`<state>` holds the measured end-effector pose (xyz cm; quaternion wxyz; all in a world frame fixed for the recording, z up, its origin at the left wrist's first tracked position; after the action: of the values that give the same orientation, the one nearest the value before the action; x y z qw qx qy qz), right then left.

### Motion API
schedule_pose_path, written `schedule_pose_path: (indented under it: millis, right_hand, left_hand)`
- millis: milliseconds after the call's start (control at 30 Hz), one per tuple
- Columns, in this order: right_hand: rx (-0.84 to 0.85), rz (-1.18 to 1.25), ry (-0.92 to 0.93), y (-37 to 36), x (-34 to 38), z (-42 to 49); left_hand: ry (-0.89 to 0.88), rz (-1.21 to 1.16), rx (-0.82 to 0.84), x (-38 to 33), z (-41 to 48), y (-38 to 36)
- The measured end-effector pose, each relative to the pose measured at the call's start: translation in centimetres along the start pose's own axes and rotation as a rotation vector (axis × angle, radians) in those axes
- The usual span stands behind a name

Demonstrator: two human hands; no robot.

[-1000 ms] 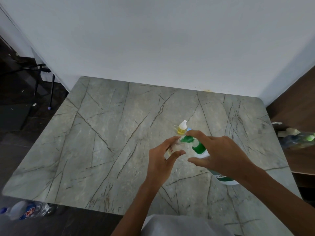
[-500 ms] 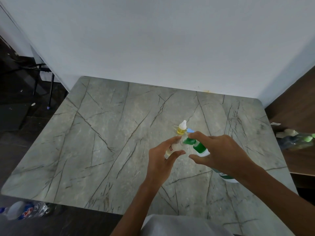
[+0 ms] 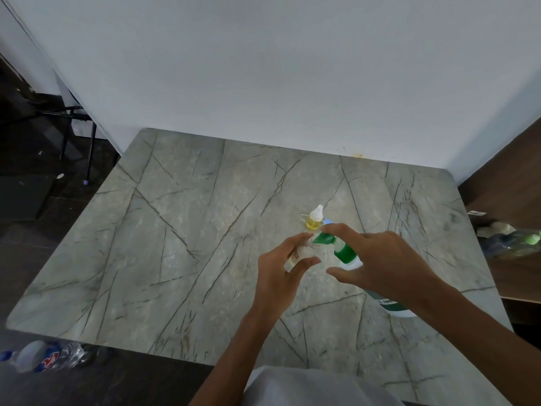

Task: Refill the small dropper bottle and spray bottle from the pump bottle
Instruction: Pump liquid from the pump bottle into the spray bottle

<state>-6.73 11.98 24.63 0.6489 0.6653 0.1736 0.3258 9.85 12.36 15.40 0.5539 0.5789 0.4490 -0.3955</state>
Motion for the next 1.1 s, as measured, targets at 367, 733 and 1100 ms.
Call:
schedule_pose_path:
  millis: [367, 733, 1100]
  right_hand:
    - [0.014, -0.064, 0.029, -0.62, -0.35, 0.18]
    - [0.008, -0.038, -0.005, -0.69, -0.06, 0.00]
    - [-0.060, 0.053, 0.001, -0.89, -0.48, 0.30]
  left_hand:
    - [-0.032, -0.003, 0.011, 0.35, -0.27, -0.35]
    - [0.003, 0.006, 0.001, 0.10, -0.25, -0.15]
    - [0.003, 0.006, 0.002, 0.47, -0.45, -0.30]
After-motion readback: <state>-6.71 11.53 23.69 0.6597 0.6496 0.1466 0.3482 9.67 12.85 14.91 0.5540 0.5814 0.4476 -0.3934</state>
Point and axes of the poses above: each hand's wrist, its own z-axis towards the middle knuckle, its own y-axis out of the back of the hand, x = y × z, the point moved 2 cm from there along z, towards the middle knuckle, and after that the axes turned 15 degrees about y, right-handed, at the moved point
